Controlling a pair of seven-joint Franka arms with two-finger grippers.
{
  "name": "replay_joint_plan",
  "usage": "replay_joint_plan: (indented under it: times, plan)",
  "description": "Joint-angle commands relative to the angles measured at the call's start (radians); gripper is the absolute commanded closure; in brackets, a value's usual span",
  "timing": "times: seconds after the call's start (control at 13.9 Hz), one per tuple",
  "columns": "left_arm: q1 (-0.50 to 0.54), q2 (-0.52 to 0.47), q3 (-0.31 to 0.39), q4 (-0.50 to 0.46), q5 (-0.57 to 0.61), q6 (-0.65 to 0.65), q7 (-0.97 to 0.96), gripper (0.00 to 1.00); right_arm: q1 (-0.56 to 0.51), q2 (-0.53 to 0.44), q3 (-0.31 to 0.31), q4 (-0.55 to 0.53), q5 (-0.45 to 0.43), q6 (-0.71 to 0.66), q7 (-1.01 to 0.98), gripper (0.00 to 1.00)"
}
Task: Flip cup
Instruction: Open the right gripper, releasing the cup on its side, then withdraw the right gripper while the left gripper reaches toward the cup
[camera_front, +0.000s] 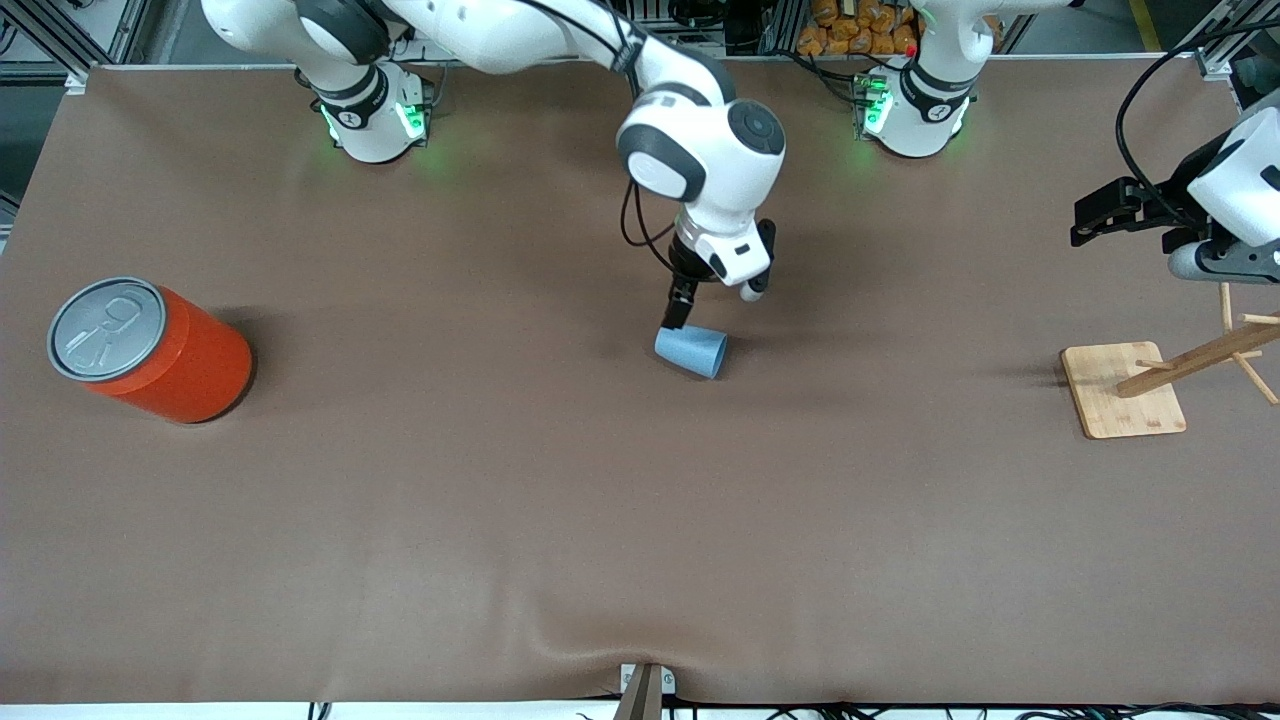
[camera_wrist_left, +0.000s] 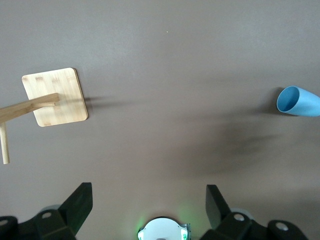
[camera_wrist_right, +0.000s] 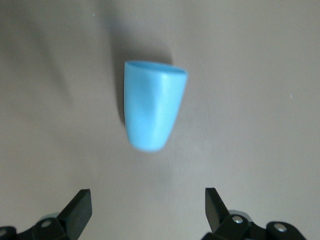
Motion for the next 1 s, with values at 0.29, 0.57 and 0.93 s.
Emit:
replay_joint_plan:
  times: [0.29, 0.57, 0.93]
  plan:
    - [0.001, 0.011, -0.003, 0.012, 0.01, -0.012, -0.015, 0.0, -0.401, -0.135, 0.094, -0.025, 0.089, -0.034, -0.022, 0.0]
    - [-0.003, 0.032, -0.004, 0.014, 0.008, -0.009, -0.017, 0.0, -0.618, -0.204, 0.083, -0.019, 0.132, -0.034, -0.033, 0.0]
    - [-0.037, 0.078, -0.01, 0.012, -0.003, 0.021, -0.094, 0.0, -0.853, -0.296, 0.094, -0.019, 0.141, -0.104, -0.096, 0.0]
